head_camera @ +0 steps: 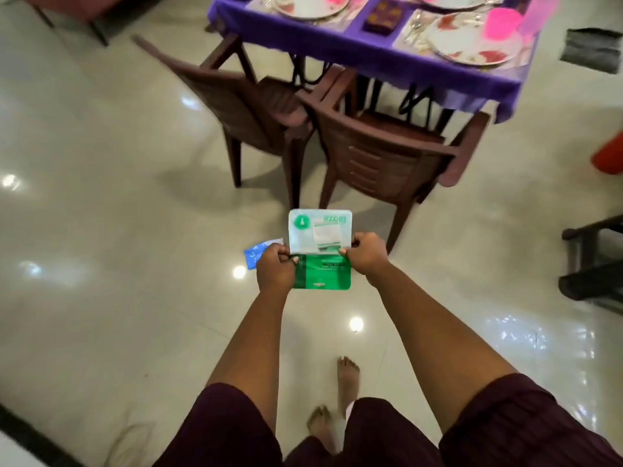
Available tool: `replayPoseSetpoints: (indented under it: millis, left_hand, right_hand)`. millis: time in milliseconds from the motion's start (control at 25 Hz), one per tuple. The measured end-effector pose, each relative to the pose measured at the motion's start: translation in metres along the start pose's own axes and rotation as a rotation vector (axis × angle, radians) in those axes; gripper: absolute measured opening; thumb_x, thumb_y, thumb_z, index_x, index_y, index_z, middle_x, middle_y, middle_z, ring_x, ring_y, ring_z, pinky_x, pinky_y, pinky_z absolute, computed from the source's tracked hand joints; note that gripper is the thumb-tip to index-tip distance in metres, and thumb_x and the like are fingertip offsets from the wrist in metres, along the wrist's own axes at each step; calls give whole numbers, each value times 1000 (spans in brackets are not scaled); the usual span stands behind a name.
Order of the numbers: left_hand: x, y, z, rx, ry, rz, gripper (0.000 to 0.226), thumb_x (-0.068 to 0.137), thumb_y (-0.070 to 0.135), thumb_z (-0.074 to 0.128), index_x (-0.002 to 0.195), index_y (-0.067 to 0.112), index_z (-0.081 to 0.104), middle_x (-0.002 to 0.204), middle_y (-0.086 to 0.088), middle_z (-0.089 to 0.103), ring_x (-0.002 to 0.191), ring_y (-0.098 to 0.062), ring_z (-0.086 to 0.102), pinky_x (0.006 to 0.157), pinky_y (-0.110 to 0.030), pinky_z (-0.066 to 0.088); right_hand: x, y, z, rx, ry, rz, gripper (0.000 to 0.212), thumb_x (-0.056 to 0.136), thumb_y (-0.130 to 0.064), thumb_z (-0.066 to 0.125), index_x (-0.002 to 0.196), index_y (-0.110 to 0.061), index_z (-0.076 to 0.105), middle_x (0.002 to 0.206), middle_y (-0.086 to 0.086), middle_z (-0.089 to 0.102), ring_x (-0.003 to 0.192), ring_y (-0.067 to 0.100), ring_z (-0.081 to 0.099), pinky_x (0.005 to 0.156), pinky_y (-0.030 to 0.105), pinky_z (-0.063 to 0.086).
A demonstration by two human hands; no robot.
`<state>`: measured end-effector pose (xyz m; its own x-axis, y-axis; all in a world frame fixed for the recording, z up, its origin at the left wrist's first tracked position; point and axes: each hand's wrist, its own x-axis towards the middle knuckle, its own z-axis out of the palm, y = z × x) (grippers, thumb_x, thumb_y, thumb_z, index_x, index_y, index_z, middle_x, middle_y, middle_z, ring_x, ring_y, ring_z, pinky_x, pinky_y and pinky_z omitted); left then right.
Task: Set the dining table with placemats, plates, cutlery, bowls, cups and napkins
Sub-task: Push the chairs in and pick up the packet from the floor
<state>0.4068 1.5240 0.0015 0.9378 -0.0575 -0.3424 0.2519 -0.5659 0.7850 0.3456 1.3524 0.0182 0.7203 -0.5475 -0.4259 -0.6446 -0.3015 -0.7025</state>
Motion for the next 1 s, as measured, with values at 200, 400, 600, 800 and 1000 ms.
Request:
replayPoseSetpoints:
  millis: [200, 400, 600, 800, 1000]
  left_hand:
    - [-47, 34, 68, 68, -197, 84, 18, 81, 7, 72, 85, 17, 58, 79, -1, 62, 75, -18, 56, 68, -27, 44]
    - [-81, 89, 168, 234, -395, 273, 19, 82, 9, 71, 78, 19, 55, 67, 6, 54, 69, -18, 52, 65, -31, 43]
    - [-101, 184, 293, 336, -516, 432, 27, 83, 7, 69, 71, 21, 49, 63, 9, 49, 68, -17, 48, 61, -26, 34]
    - [-139, 274, 400, 385, -596, 559, 20, 84, 7, 67, 79, 19, 53, 65, 10, 49, 71, -16, 49, 60, -25, 32]
    - [-144, 349, 480, 392, -589, 649, 19, 83, 4, 68, 81, 17, 54, 75, 2, 55, 74, -18, 50, 63, -26, 37]
  right_hand:
    - [-34, 62, -76, 30, 112, 126, 12, 84, -17, 72, 91, -7, 69, 89, 5, 68, 83, 23, 64, 76, 34, 55]
    - [-39, 138, -168, 133, 249, 283, 9, 85, -15, 71, 93, -11, 68, 94, 6, 69, 89, 25, 67, 82, 38, 58]
    - [-8, 206, -283, 210, 389, 362, 6, 86, -16, 70, 91, -13, 66, 93, 7, 69, 86, 25, 67, 78, 37, 57]
    - [14, 262, -395, 289, 476, 429, 6, 87, -16, 69, 91, -15, 66, 95, 9, 71, 86, 27, 69, 80, 44, 59]
    - [50, 286, -476, 376, 603, 398, 5, 87, -15, 68, 91, -12, 68, 93, 9, 71, 85, 27, 69, 78, 45, 59]
